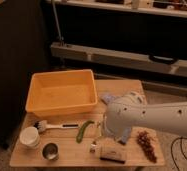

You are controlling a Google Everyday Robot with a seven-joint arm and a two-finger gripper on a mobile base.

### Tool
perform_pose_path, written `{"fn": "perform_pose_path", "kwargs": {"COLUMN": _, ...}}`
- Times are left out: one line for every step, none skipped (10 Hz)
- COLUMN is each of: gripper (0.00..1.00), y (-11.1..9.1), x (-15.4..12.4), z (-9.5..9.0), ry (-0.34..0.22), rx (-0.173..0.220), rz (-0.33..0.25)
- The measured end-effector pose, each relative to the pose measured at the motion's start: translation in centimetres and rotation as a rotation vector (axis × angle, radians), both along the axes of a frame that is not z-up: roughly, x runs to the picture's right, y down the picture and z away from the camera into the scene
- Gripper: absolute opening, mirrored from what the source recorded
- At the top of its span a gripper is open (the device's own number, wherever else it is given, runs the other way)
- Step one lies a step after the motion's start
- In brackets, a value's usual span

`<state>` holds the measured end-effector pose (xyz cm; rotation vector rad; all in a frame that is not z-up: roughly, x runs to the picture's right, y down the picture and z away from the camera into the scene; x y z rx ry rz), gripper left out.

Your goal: Place eraser in tray

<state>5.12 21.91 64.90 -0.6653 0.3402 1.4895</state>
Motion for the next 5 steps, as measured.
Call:
{"fn": "perform_pose_path", "kwargs": {"gripper": 0.65, "y": 0.12, "x": -0.50, "z": -0.29, "ry": -0.017, "rx": 0.001, "rz": -0.008}}
{"fn": "perform_pose_path", "kwargs": {"gripper": 0.65, "y": 0.17, "x": -0.56, "z": -0.33, "ry": -0.019, "rx": 0.000, "rz": -0.009}}
{"fn": "perform_pose_path", "kwargs": {"gripper": 0.65, "y": 0.17, "x": -0.51, "z": -0.34, "ry": -0.018, "rx": 0.000, "rz": -0.008}}
{"fn": "perform_pose_path", "kwargs": {"gripper": 0.65, "y": 0.17, "x": -0.55, "z": -0.34, "ry": -0.019, "rx": 0.000, "rz": -0.008}}
{"fn": "perform_pose_path", "kwargs": {"gripper": 0.65, "y": 0.19, "x": -0.55, "z": -0.35, "ry": -0.019, "rx": 0.000, "rz": -0.009}}
